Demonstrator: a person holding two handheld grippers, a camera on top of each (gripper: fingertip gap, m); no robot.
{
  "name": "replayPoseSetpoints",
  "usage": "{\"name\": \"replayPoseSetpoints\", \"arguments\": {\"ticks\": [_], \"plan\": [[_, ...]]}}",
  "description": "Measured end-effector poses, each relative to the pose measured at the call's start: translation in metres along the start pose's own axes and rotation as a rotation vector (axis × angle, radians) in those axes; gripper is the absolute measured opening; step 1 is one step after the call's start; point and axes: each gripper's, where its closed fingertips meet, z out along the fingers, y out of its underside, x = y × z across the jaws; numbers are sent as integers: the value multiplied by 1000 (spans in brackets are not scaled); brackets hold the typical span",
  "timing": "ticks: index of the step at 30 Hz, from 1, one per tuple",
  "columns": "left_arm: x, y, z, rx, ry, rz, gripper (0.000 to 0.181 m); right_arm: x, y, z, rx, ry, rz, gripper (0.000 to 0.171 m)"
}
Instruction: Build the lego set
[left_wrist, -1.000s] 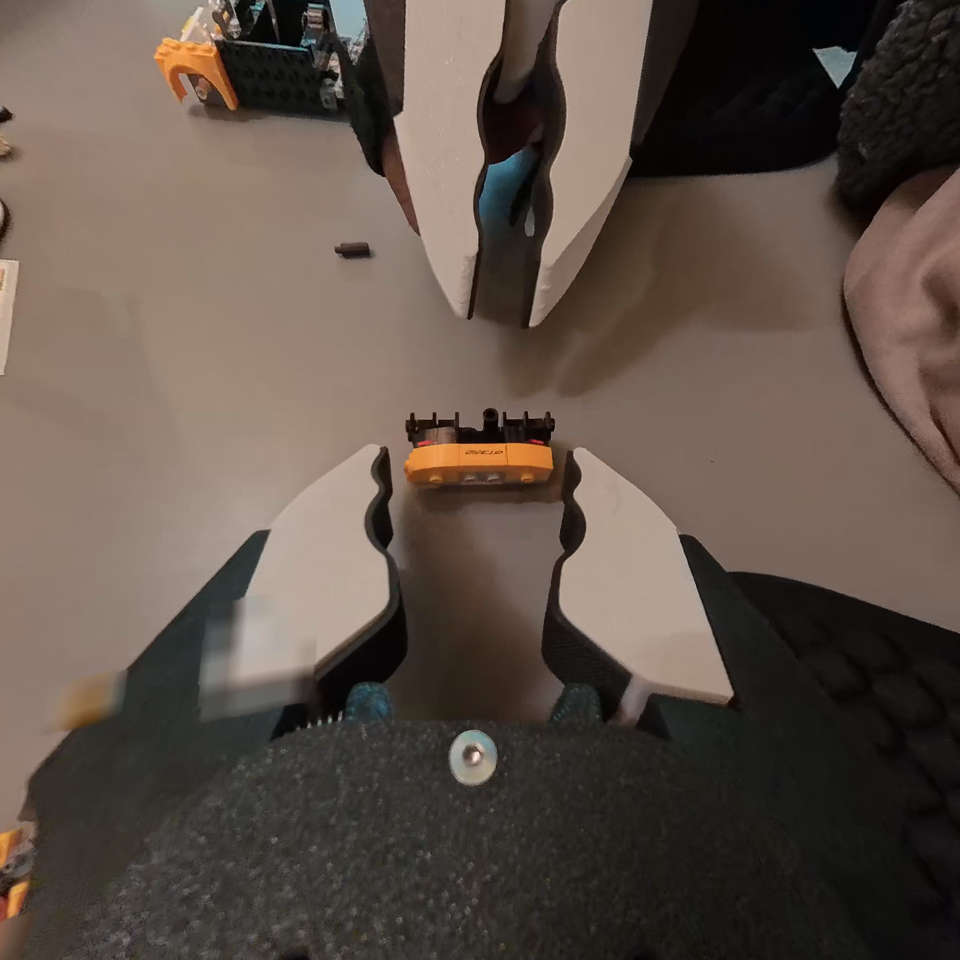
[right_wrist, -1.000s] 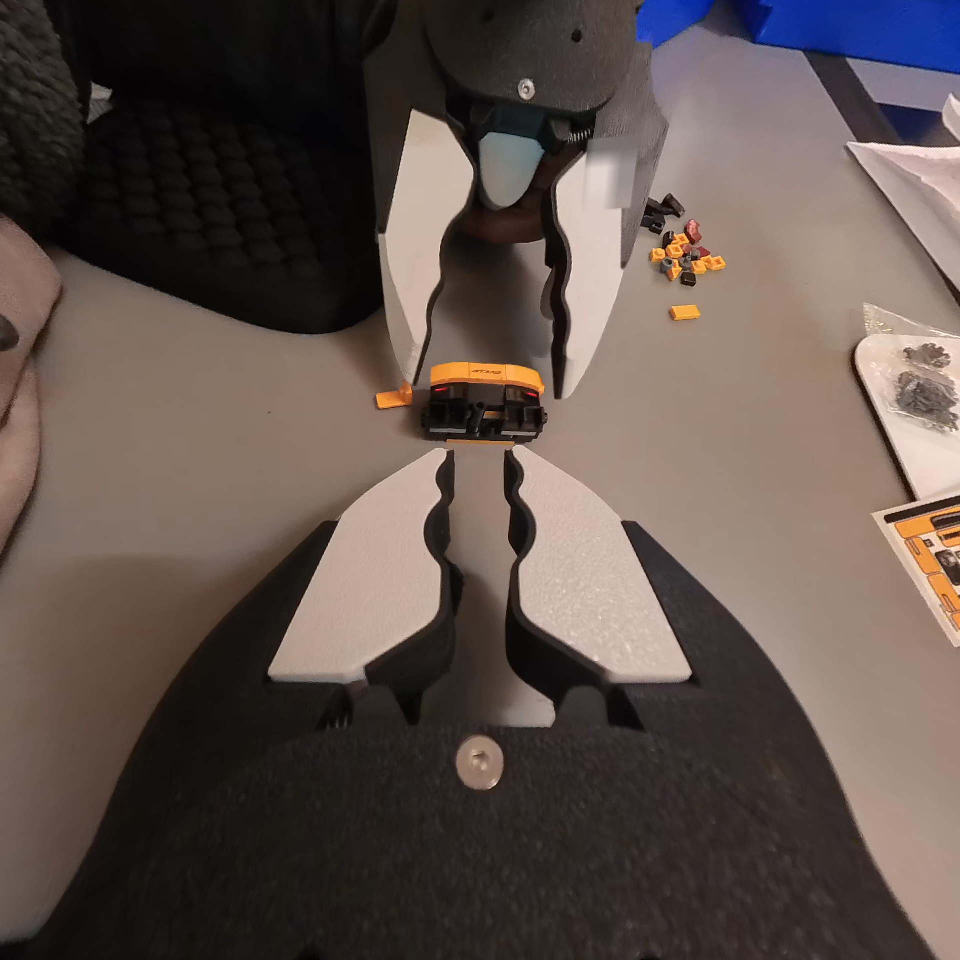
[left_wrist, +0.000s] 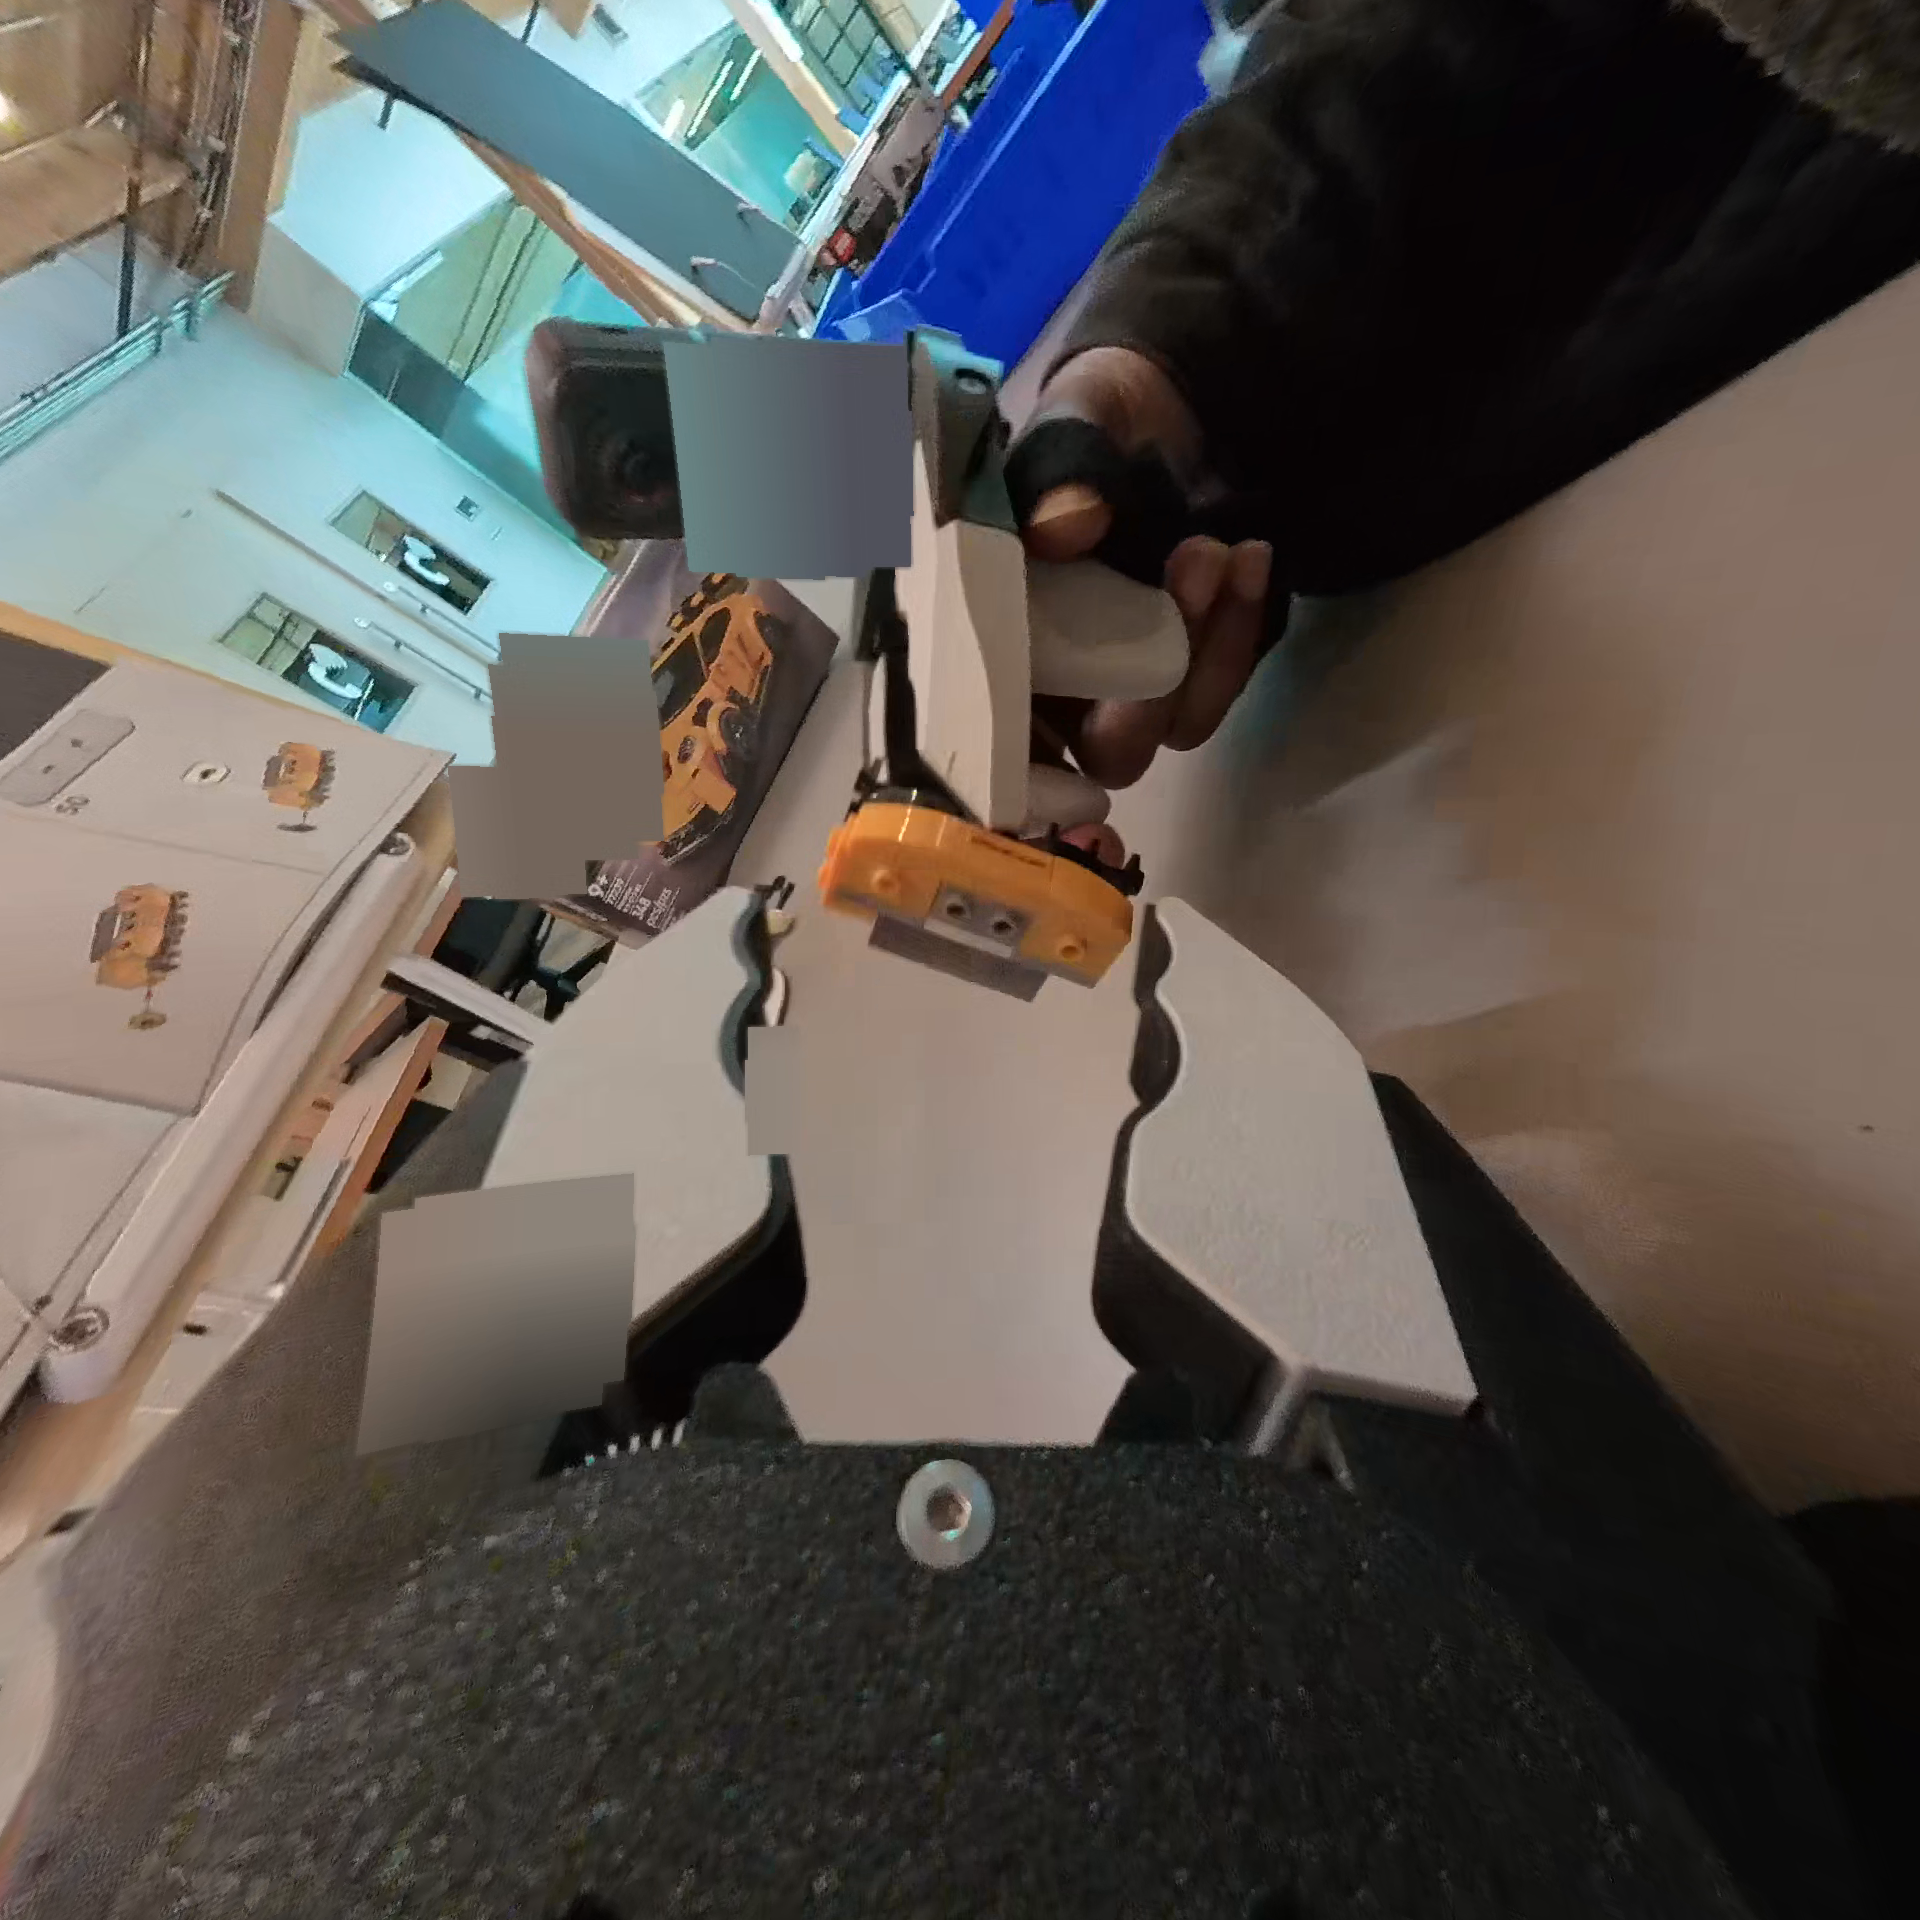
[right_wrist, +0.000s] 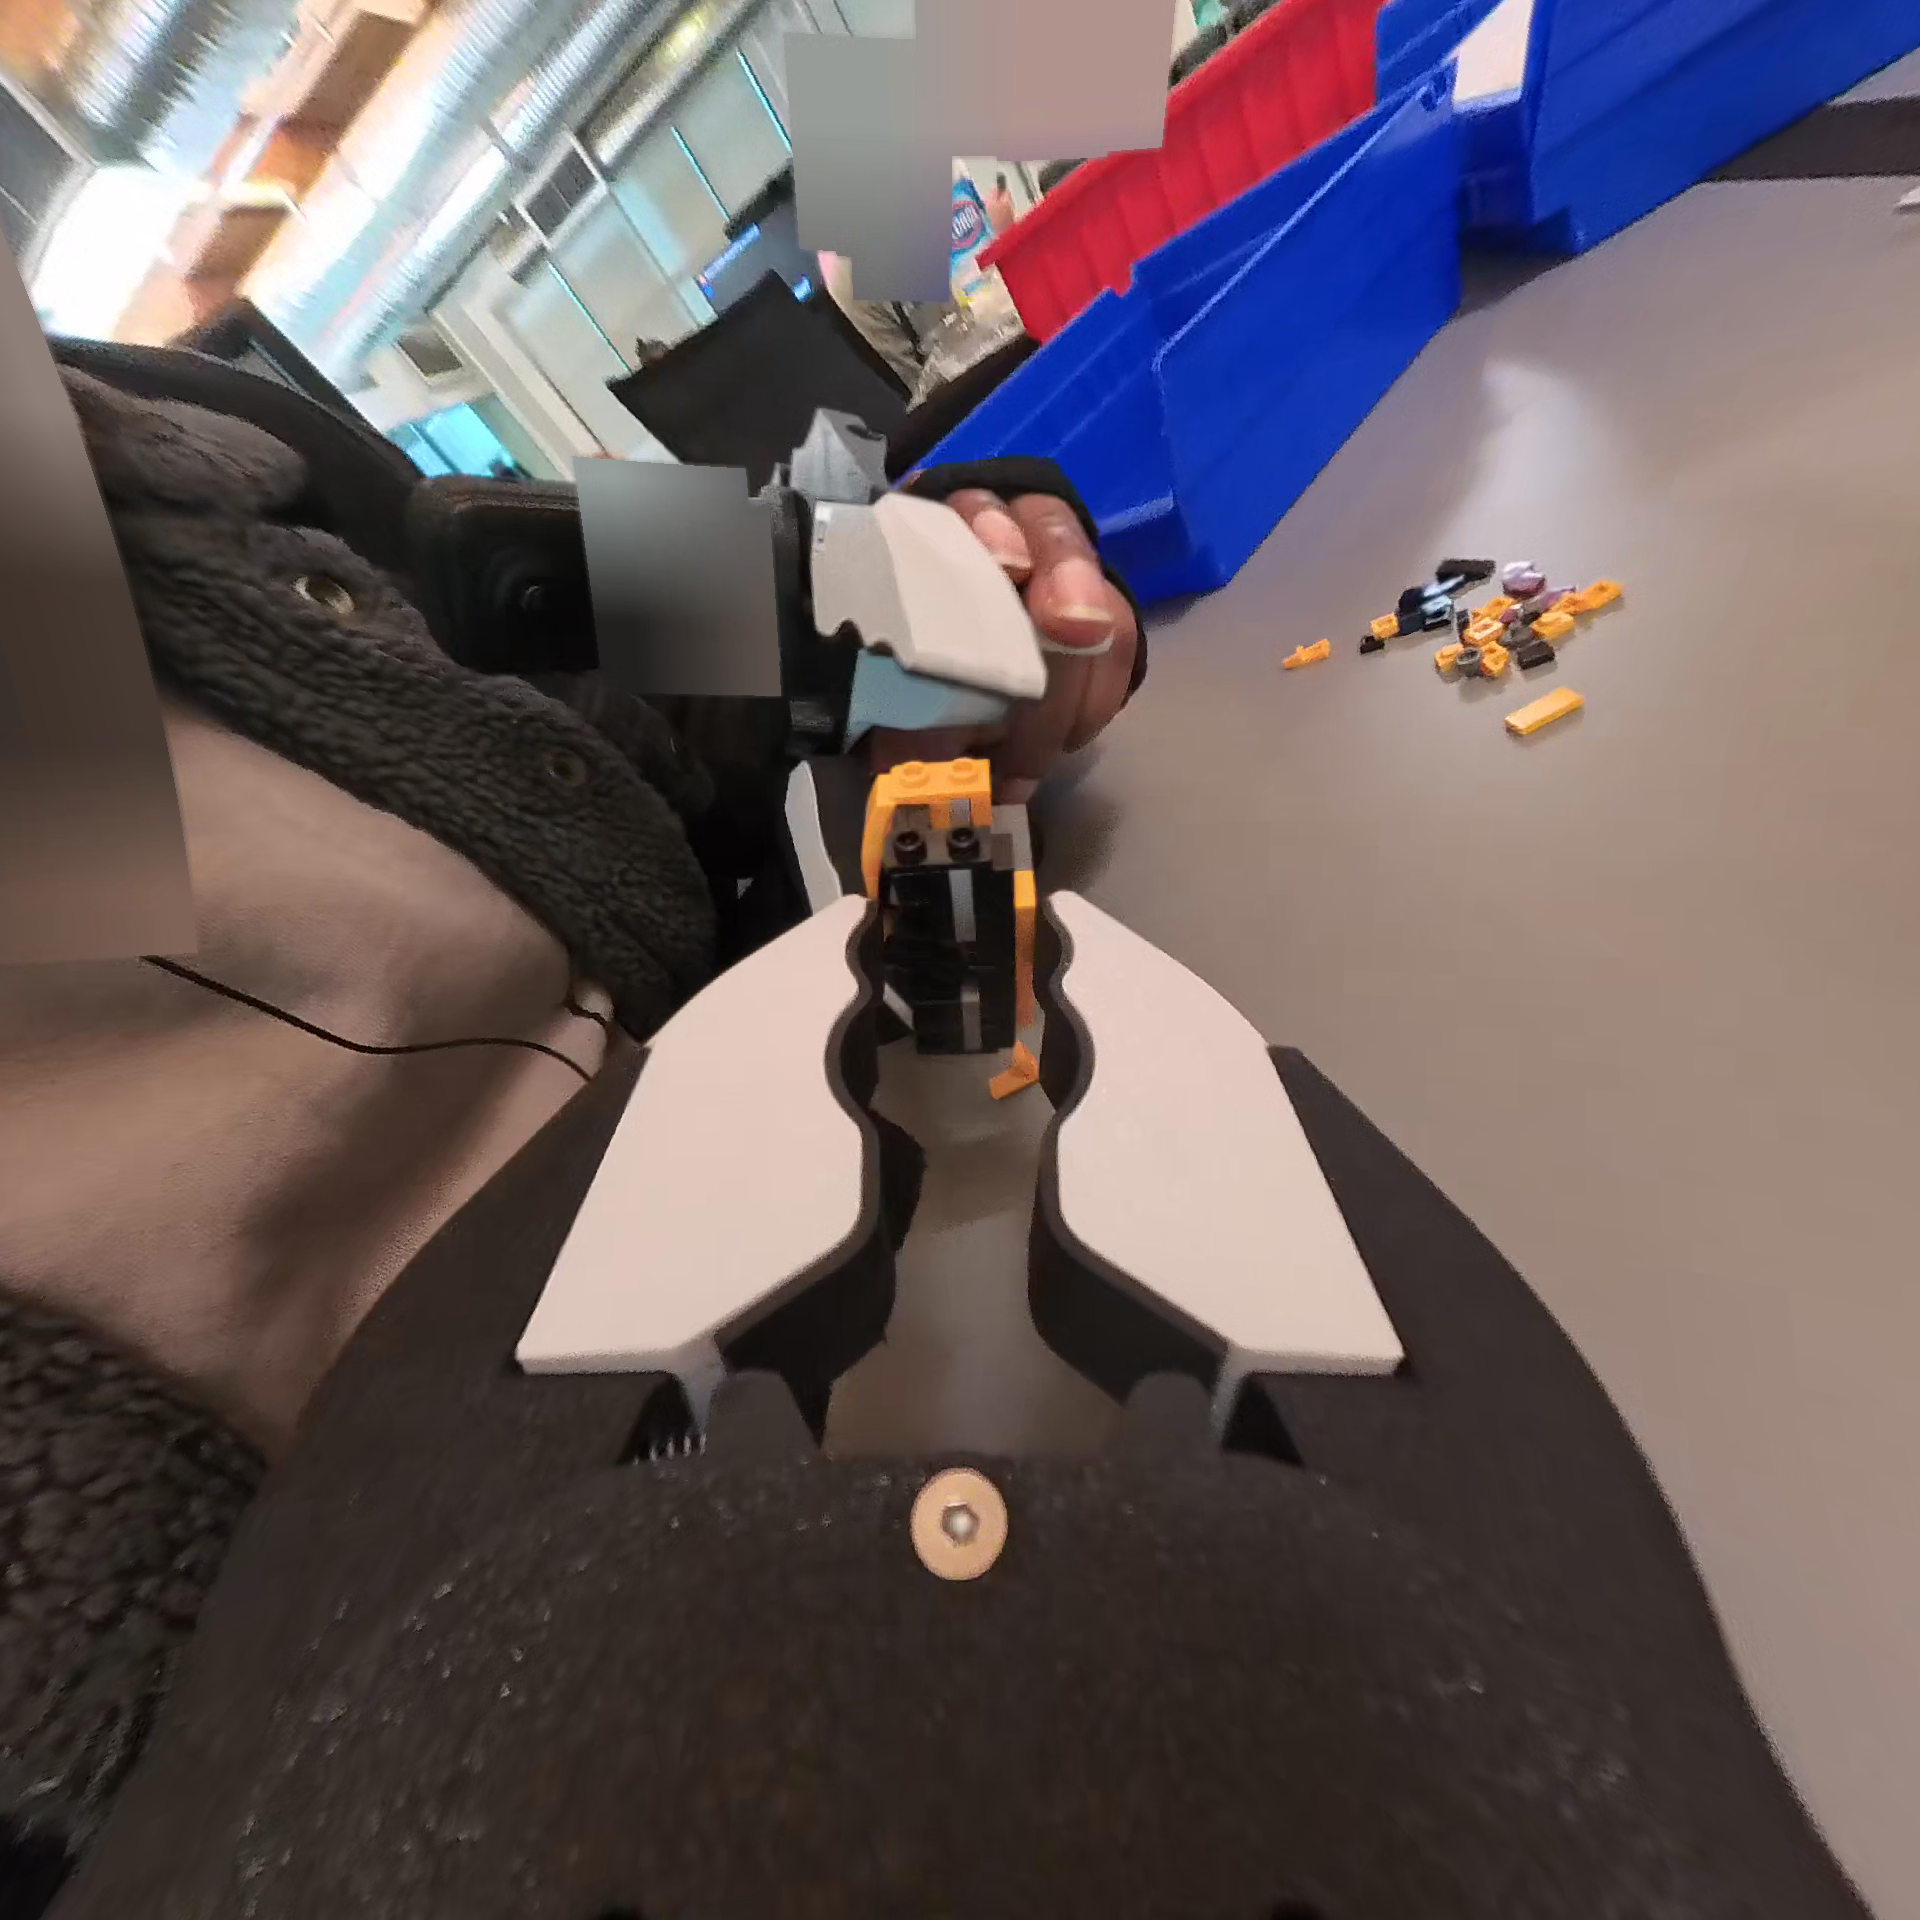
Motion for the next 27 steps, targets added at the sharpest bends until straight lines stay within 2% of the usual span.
{"name": "replayPoseSetpoints", "arguments": {"ticks": [1, 8, 12, 15, 17, 21, 23, 27], "plan": [[-3, -1, -1, 6, -3, -25, 71, 0, -2, -1, 11, -5, 1, 27], [2, -7, -3, 30, 29, -25, 68, -10, -1, -3, 8, -112, 69, 27], [13, -13, 0, 38, 75, -10, 68, -12, 11, 1, -80, -224, 281, 27], [20, -15, 2, 31, 95, 11, 63, -17, 12, 1, -95, -360, 497, 26], [20, -15, 0, 32, 104, -13, 57, -19, 14, 1, -105, -391, 545, 26], [6, -11, 1, 51, 86, -240, 56, -10, -2, -2, 4, -360, 532, 30], [-8, -4, 0, 70, 82, -465, 56, -1, -15, -9, 93, -306, 473, 42], [-27, 9, -3, 125, 166, -968, 56, 12, -29, -18, 168, -36, 110, 50]]}}
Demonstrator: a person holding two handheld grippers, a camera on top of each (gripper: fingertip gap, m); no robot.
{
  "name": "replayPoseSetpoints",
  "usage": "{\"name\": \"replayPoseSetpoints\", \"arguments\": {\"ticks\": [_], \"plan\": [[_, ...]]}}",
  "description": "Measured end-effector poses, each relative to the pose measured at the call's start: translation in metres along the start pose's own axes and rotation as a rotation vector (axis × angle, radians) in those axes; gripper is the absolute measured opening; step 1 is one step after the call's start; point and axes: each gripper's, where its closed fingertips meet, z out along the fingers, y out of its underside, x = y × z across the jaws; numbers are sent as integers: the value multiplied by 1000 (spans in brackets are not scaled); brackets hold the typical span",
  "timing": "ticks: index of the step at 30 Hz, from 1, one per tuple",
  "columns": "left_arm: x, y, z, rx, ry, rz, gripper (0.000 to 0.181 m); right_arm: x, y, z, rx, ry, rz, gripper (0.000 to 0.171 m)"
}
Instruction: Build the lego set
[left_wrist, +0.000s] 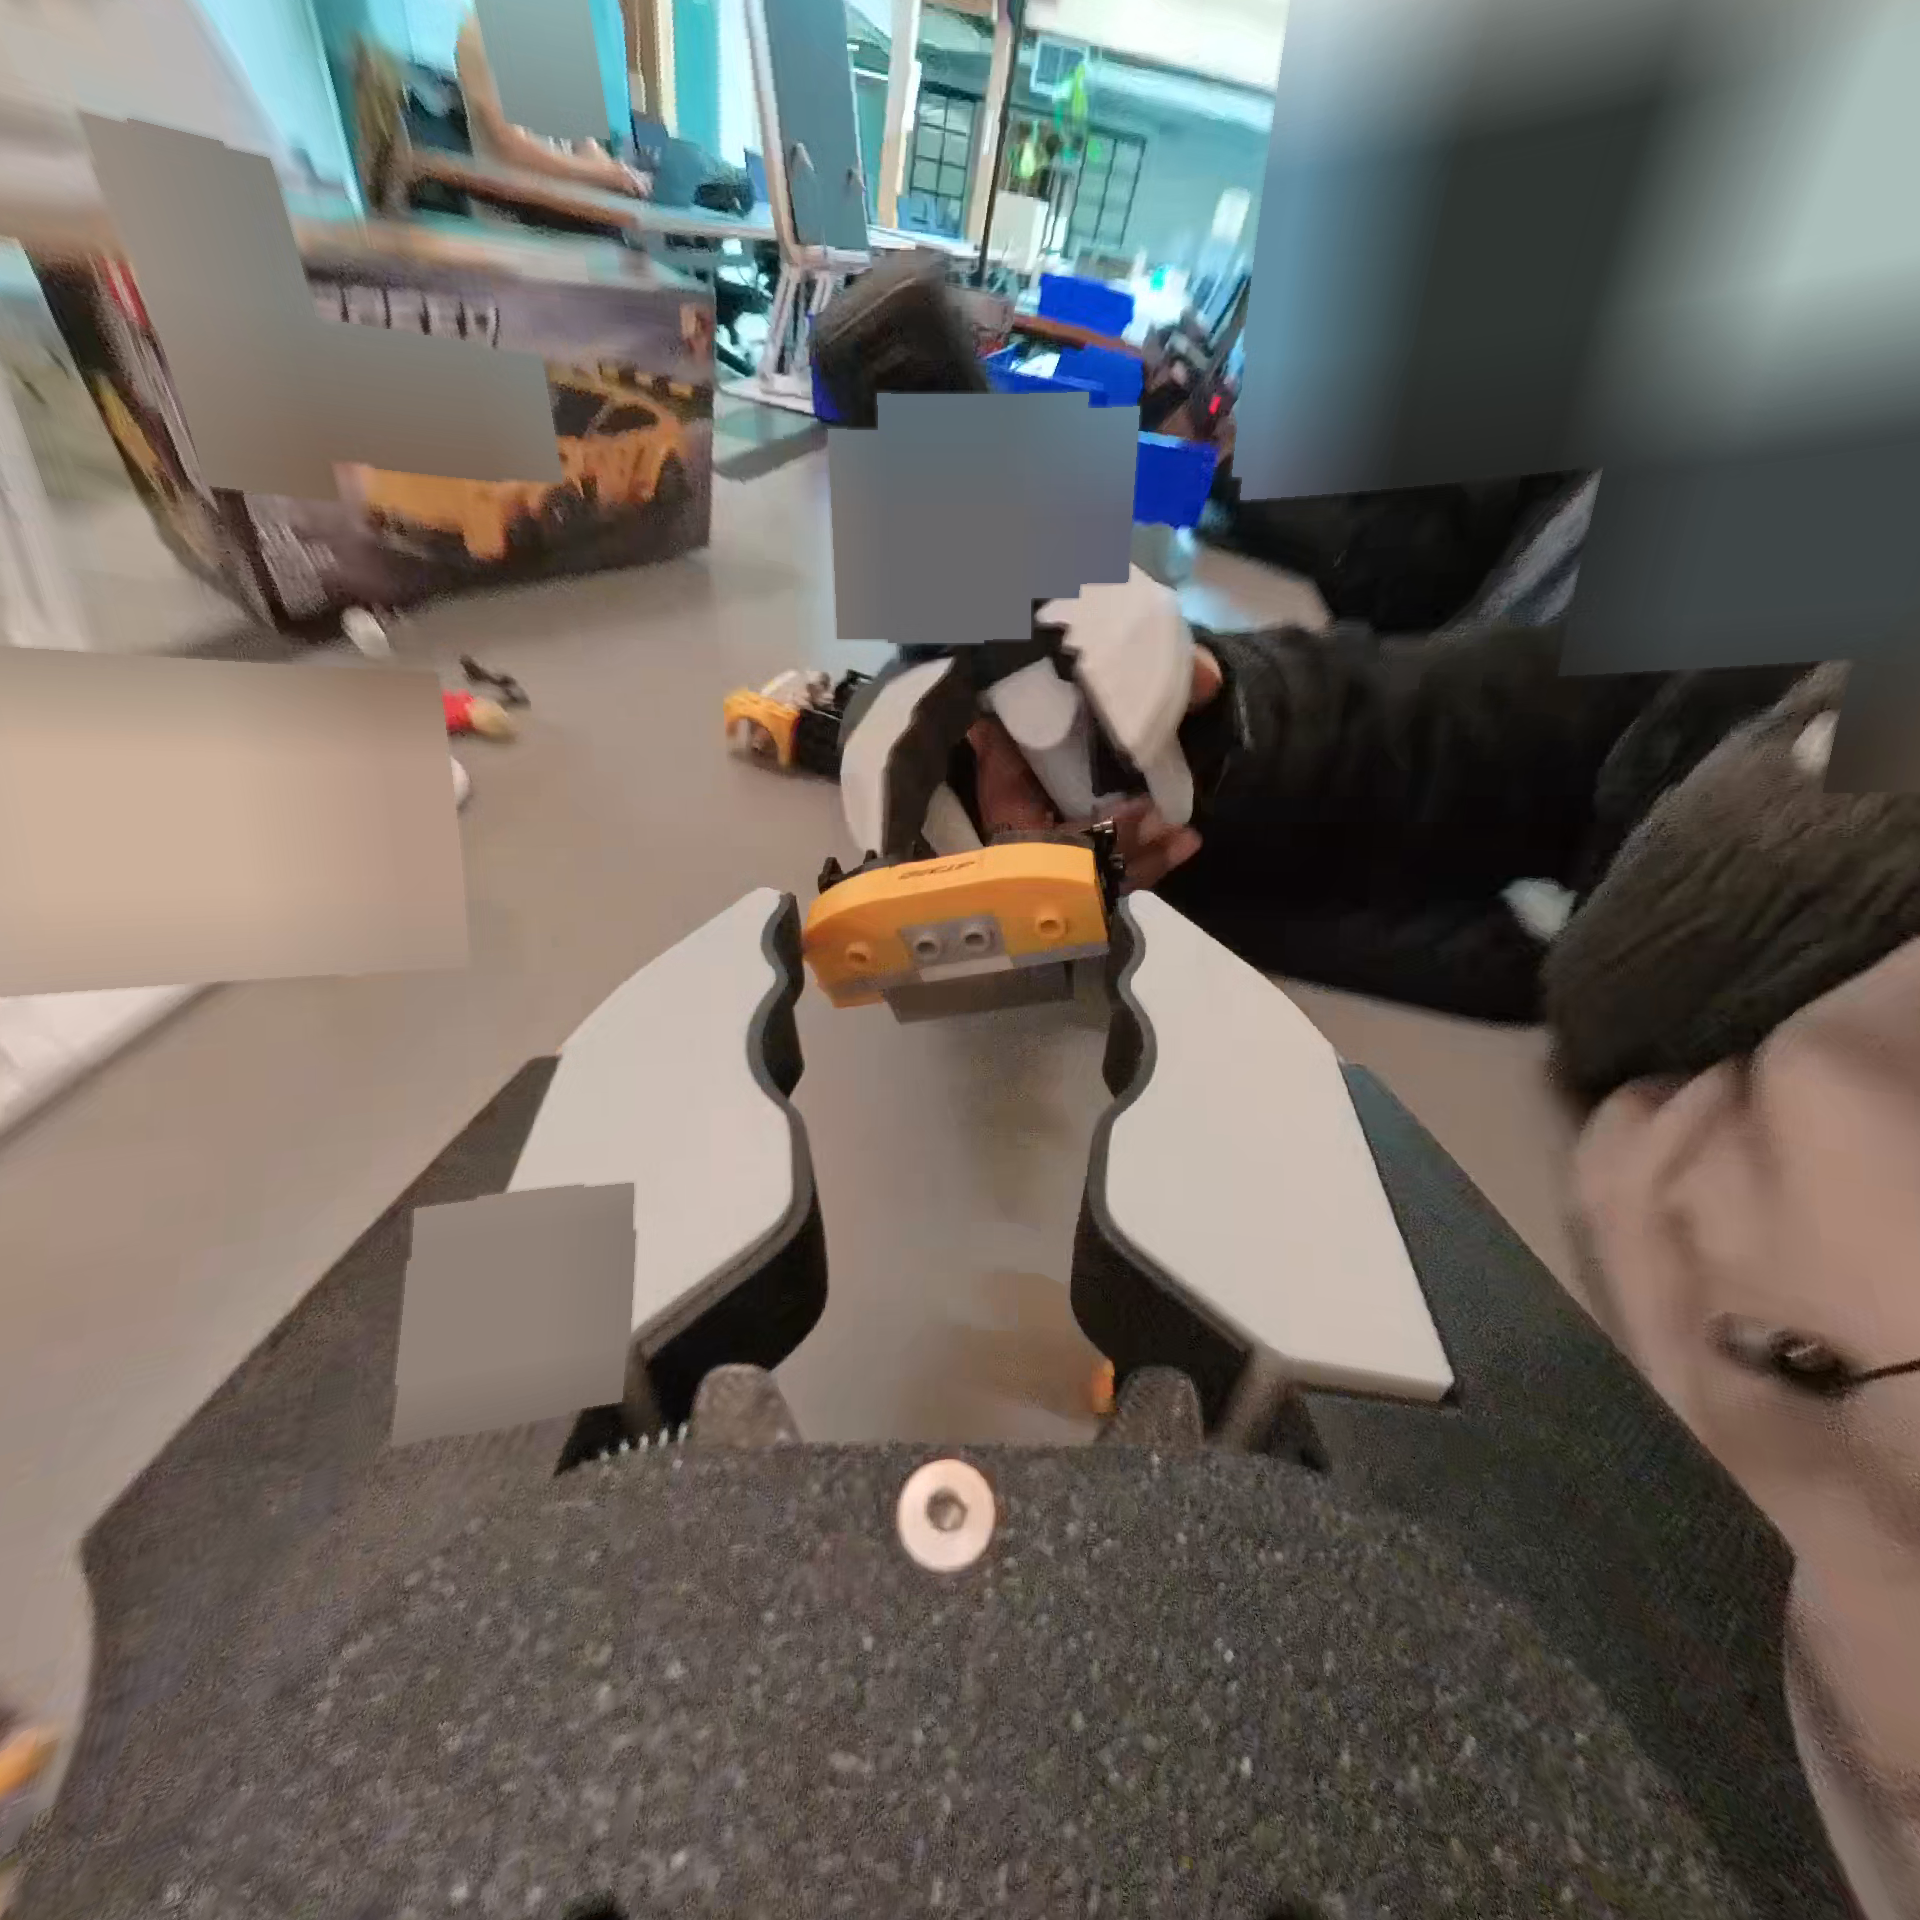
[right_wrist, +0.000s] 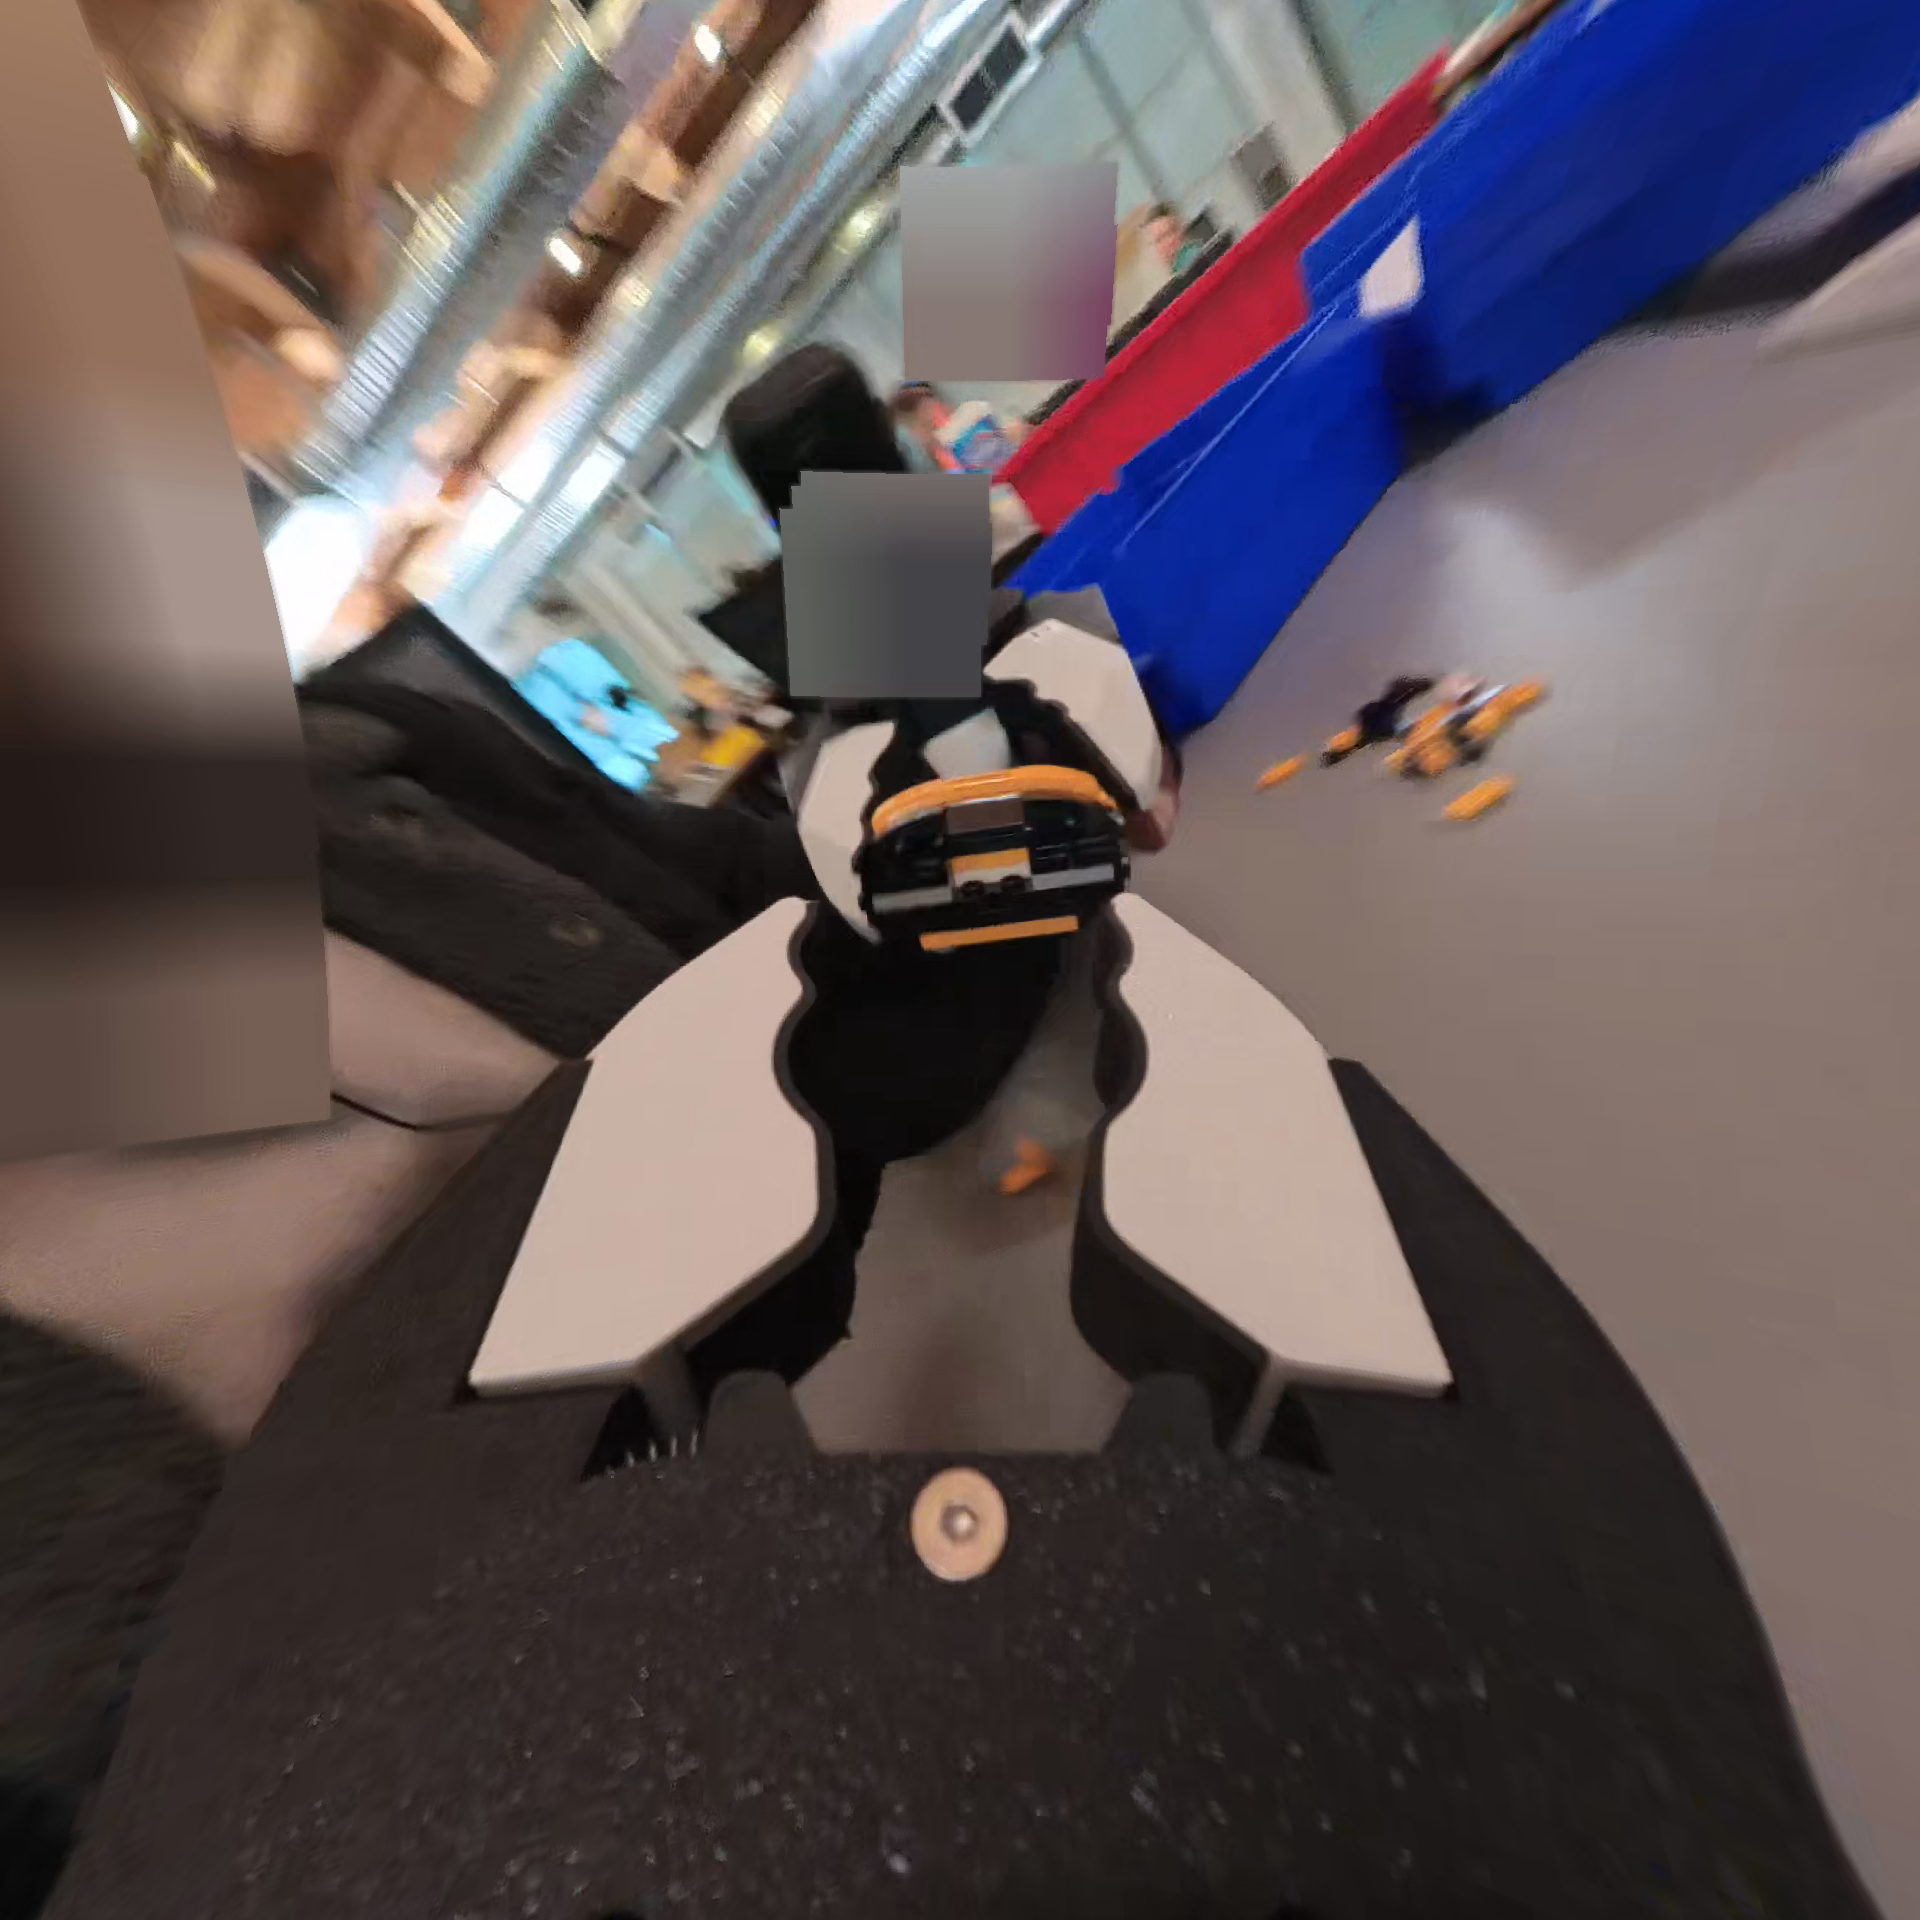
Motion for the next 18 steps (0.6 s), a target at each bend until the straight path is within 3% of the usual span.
{"name": "replayPoseSetpoints", "arguments": {"ticks": [4, 6, 18], "plan": [[-7, 1, -2, 34, 96, -325, 56, 6, 8, 3, -106, 255, -476, 47], [-8, 5, 0, 27, 127, -423, 56, 10, 14, 9, -161, 328, -607, 46], [-16, 7, -5, 80, 239, -668, 56, 20, 5, -5, -135, 361, -558, 43]]}}
